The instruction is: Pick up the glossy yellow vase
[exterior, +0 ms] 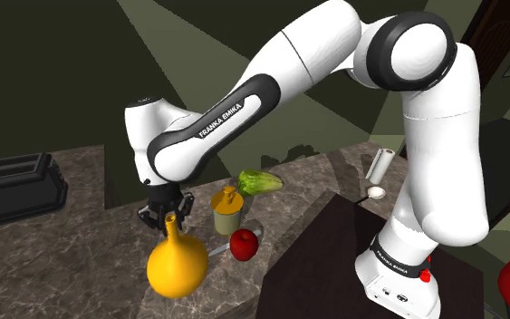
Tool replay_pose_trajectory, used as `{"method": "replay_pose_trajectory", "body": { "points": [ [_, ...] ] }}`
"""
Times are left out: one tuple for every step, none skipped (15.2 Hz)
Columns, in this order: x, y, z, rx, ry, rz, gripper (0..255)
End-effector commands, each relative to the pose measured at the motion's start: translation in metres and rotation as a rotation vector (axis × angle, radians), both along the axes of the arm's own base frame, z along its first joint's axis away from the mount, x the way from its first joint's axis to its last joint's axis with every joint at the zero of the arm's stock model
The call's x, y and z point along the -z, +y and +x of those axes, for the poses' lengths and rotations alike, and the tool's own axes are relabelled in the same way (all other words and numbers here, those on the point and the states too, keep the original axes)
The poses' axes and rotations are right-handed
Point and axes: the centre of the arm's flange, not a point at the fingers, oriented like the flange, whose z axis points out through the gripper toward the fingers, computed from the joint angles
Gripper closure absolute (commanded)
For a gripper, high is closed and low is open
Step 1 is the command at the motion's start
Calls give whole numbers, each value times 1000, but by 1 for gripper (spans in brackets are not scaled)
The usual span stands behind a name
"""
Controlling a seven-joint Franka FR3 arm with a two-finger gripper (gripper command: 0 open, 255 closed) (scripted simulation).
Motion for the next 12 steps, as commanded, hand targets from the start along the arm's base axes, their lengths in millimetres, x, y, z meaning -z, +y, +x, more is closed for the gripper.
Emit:
{"method": "replay_pose_trajectory", "body": {
  "points": [
    [-11,0,0,0,-1,1,255],
    [-16,0,0,0,-1,1,255],
    [-22,0,0,0,-1,1,255],
    [-27,0,0,0,-1,1,255],
    [-32,0,0,0,-1,1,255],
    [-38,0,0,0,-1,1,255],
    [-43,0,0,0,-1,1,255],
    [-48,0,0,0,-1,1,255],
    [-53,0,0,0,-1,1,255],
    [-59,0,0,0,-1,1,255],
    [-59,0,0,0,-1,1,255],
    [-59,0,0,0,-1,1,255]
  ]
}}
